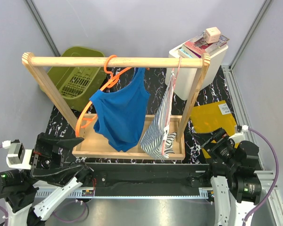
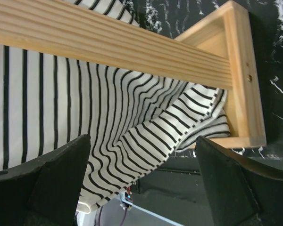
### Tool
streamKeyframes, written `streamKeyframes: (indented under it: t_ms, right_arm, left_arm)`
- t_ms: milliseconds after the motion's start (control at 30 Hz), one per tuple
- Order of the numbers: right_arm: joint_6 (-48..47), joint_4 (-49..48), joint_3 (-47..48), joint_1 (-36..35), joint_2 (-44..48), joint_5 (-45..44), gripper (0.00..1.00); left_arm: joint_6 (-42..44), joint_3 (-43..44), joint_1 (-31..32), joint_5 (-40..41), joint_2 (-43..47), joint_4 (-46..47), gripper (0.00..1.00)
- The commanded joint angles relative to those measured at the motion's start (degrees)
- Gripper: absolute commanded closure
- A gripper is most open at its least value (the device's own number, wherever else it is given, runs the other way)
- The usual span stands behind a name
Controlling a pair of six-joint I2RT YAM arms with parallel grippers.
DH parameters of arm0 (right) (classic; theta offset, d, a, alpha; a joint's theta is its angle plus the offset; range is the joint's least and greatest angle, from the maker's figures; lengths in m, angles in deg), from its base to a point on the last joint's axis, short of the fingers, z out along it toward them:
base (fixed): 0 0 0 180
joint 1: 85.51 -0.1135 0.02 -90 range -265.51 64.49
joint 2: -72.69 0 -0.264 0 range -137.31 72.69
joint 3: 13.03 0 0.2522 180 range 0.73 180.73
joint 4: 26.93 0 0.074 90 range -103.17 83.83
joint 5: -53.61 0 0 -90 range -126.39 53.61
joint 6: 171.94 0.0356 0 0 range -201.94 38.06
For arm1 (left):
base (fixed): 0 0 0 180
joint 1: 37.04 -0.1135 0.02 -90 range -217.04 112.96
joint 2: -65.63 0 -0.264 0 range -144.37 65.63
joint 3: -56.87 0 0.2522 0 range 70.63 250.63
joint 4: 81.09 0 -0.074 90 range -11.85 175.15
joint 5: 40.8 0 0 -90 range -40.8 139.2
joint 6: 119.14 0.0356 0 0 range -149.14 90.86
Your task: Remove the tank top from the hanger
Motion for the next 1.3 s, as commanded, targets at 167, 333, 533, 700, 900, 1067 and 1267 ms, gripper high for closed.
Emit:
streamKeyframes:
  t_ms: [167, 333, 533, 700, 900, 1067, 1267]
  right_arm:
    - [-0.93, 6.29, 6.36, -0.65, 2.37, -5.45, 0.00]
    - [-0.93, 0.58, 6.19, -0.65, 2.37, 5.02, 0.00]
    - [0.83, -7.84, 2.24, -0.65, 4.48, 13.28, 0.00]
    - [4.87, -16.11, 2.66, -0.65, 3.52, 21.29, 0.00]
    - [5.58, -20.34, 8.28, -0.65, -1.83, 24.63, 0.00]
    - [5.48, -21.74, 10.76, -0.57, -4.21, 25.69, 0.00]
    - [10.85, -33.69, 13.39, 0.13, -10.09, 30.68, 0.02]
  left_arm:
    - [-6.53, 5.13, 0.10, 11.65, 0.71, -12.84, 0.01]
    - [-11.90, 12.69, 0.36, 18.96, -7.35, -24.64, 0.01]
    - [-5.94, 22.98, 0.45, 15.13, -17.30, -34.77, 0.01]
    - [-4.88, 24.03, 0.45, 8.89, -20.18, -23.36, 0.01]
    - [-6.63, 34.48, 0.19, -5.18, -35.03, -18.78, 0.12]
    - [-9.17, 37.66, 0.28, -7.82, -39.63, -14.39, 0.14]
    - [-15.42, 29.68, 0.45, -9.94, -41.21, -2.96, 0.18]
